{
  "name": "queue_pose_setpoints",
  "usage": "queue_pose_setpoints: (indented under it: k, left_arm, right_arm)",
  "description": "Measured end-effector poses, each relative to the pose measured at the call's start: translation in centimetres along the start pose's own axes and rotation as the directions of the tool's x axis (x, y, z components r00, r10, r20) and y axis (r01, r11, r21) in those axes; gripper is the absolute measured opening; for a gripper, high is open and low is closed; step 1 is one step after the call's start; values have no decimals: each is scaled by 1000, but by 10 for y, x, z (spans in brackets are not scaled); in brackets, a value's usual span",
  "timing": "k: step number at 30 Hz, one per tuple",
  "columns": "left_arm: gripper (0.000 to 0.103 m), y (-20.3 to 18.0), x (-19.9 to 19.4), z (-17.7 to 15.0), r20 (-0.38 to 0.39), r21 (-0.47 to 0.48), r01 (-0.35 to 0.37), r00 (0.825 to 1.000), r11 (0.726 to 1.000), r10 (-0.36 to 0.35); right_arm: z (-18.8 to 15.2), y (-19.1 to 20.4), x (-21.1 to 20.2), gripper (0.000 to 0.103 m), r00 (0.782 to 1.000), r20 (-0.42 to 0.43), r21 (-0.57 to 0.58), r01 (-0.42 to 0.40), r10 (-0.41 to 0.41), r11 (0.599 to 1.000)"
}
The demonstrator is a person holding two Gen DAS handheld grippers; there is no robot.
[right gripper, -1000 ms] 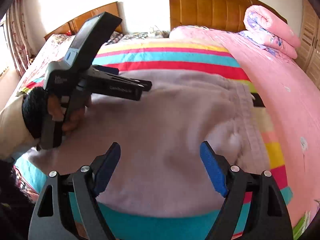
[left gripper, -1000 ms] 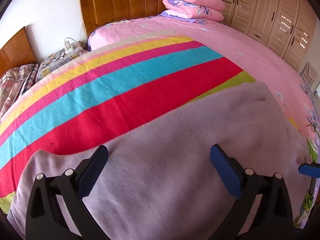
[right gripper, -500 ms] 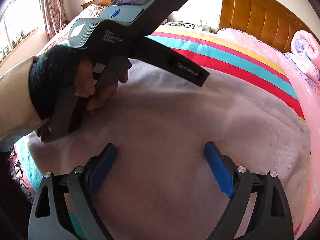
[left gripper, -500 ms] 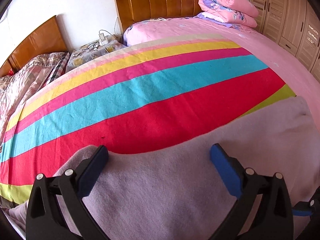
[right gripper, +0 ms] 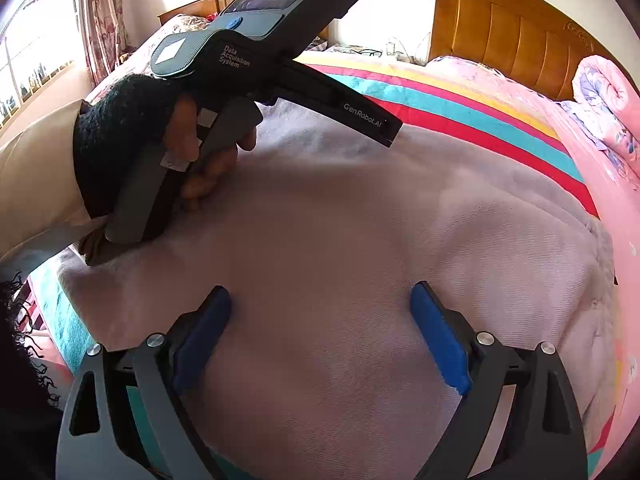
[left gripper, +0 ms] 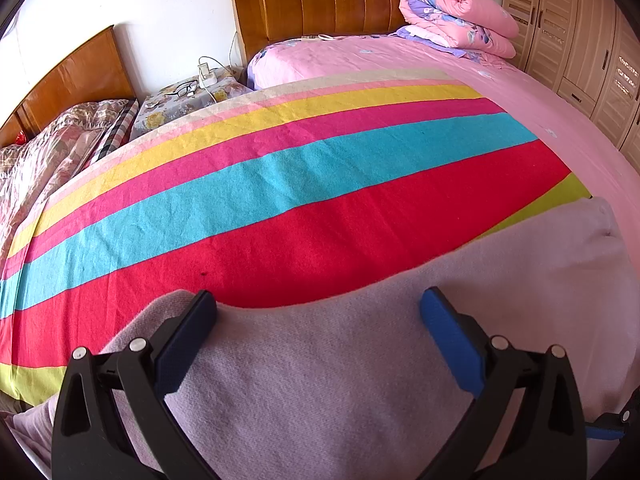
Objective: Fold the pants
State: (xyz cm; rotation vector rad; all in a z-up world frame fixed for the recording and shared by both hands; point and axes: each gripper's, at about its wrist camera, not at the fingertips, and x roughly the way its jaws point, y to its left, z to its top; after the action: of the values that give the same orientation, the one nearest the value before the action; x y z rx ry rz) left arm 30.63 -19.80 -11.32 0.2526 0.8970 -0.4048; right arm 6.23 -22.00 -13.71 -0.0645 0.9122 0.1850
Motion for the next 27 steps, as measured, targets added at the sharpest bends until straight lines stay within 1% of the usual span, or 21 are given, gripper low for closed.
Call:
queue_pose_setpoints:
  k: [3,5,6,7,8,9,10,11,12,13,14,15,16,18,19,20,21,23,24,25,27]
  left_arm:
    - [102,0,1,0,-2,-1,1,1000,1000,-1]
    - [102,1,0,2,-18,1,4,1000,1000,-4]
    - [101,2,-5,3,-42,-2,2,999,1000,-2]
    - [101,5,-17,4,-49,-34,13,999,999,-15]
    - [101,12,-34,4,-28,-79,46,998,996,-49]
    - [101,18,-56,4,12,-108,90,996,990,-89]
    - [101,24,-78,1,49,-109,114,993,988,-109]
    - [101,30,-100,-4,86,-93,109,991,990,-101]
    - [102,37,-121,-12,126,-75,81,989,994,-71]
    - [102,47,-139,-23,163,-65,50,986,997,-39]
    - [102,58,-153,-36,183,-66,24,983,998,-12]
    - [102,72,-162,-50,185,-80,7,983,997,8]
    - [102,87,-169,-66,182,-105,-6,983,994,25]
    - [102,121,-177,-97,155,-188,-54,984,981,84]
    - [102,137,-179,-113,135,-235,-81,984,969,115]
    - [102,151,-180,-129,120,-280,-89,985,956,127]
    - [102,165,-181,-144,105,-324,-89,986,942,130]
    - [102,188,-178,-168,67,-389,-97,989,916,133]
    - [102,194,-175,-180,43,-401,-110,989,909,138]
    - [102,198,-172,-188,21,-401,-127,989,907,148]
    - [101,201,-166,-203,13,-371,-139,988,918,155]
  right_arm:
    - [-5,-2,-4,88,1000,4,16,20,-20,1000]
    - [-7,3,-6,88,999,3,26,36,-36,999]
    - [-9,5,-9,88,999,-7,23,46,-46,999]
    - [-10,6,-14,88,998,-23,23,56,-55,998]
    - [-13,4,-23,88,998,-25,37,59,-58,998]
    - [-18,0,-36,88,998,1,63,55,-55,996]
    - [-24,-7,-52,88,997,50,103,52,-57,993]
    - [-32,-17,-69,88,993,100,159,51,-68,986]
    - [-42,-30,-84,88,987,136,228,49,-82,972]
    - [-53,-44,-96,88,983,154,298,47,-97,953]
    - [-66,-59,-105,88,980,159,372,52,-119,927]
    - [-79,-73,-112,88,978,155,441,57,-138,896]
    - [-87,-87,-115,88,980,147,501,45,-137,864]
    - [-109,-107,-115,88,986,128,600,8,-106,800]
    - [-117,-113,-113,87,988,121,637,-4,-94,771]
    - [-123,-117,-110,85,989,129,661,-31,-72,750]
    - [-121,-124,-106,83,988,141,682,-56,-56,729]
    - [-124,-133,-99,79,988,150,735,-90,-32,672]
    - [-124,-136,-97,78,986,166,747,-110,-23,656]
    - [-120,-140,-94,77,986,168,751,-117,-16,650]
    - [-113,-141,-91,75,988,155,755,-98,-30,648]
